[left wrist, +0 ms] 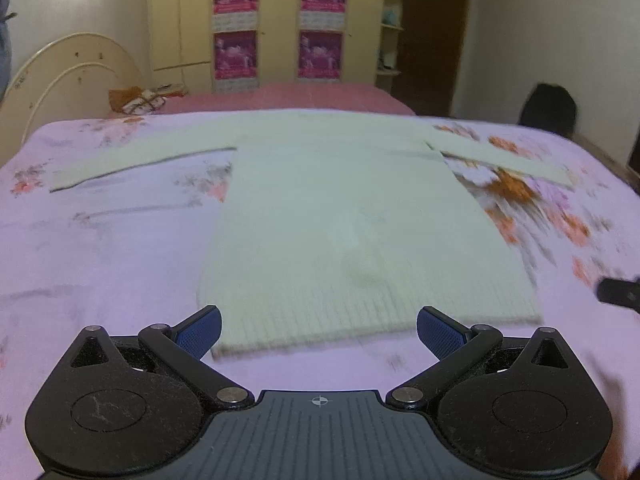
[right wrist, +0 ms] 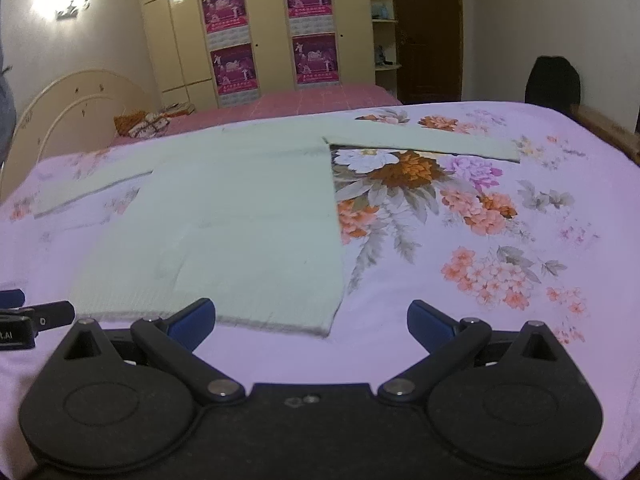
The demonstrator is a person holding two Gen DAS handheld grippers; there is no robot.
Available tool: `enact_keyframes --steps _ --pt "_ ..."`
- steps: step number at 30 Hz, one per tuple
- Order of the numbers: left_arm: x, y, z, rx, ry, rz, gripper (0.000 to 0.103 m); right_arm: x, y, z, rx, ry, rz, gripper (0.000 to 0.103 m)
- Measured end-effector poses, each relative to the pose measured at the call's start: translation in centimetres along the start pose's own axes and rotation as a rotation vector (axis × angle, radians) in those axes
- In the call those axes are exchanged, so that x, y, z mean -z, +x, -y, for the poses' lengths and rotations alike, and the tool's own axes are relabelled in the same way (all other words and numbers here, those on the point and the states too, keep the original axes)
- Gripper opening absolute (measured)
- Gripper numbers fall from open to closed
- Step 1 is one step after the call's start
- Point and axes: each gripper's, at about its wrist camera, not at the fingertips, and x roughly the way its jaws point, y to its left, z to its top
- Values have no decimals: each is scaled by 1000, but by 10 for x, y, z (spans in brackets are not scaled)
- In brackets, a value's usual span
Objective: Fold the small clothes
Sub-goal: 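Grasp the cuff of the sleeve nearest the right tool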
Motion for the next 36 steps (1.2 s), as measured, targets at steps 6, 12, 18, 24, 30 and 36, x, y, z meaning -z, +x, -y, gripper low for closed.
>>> enact_keyframes --steps 6,12,18,24,30,36 --pt "-39 34 -16 -149 -13 90 103 -31 24 35 15 54 27 100" --pt "-82 79 -33 -187 -41 123 103 -73 58 69 75 44 87 98" --pt "-120 129 -53 -267 -58 155 103 -122 120 124 122 120 101 55" --pt "-141 192 -74 -298 -91 52 103 -151 193 211 152 384 135 59" --pt "-143 243 -65 -245 -78 -2 103 -136 248 303 167 779 156 59" --pt "-146 273 -58 -207 -70 -31 103 -133 269 323 156 810 198 56"
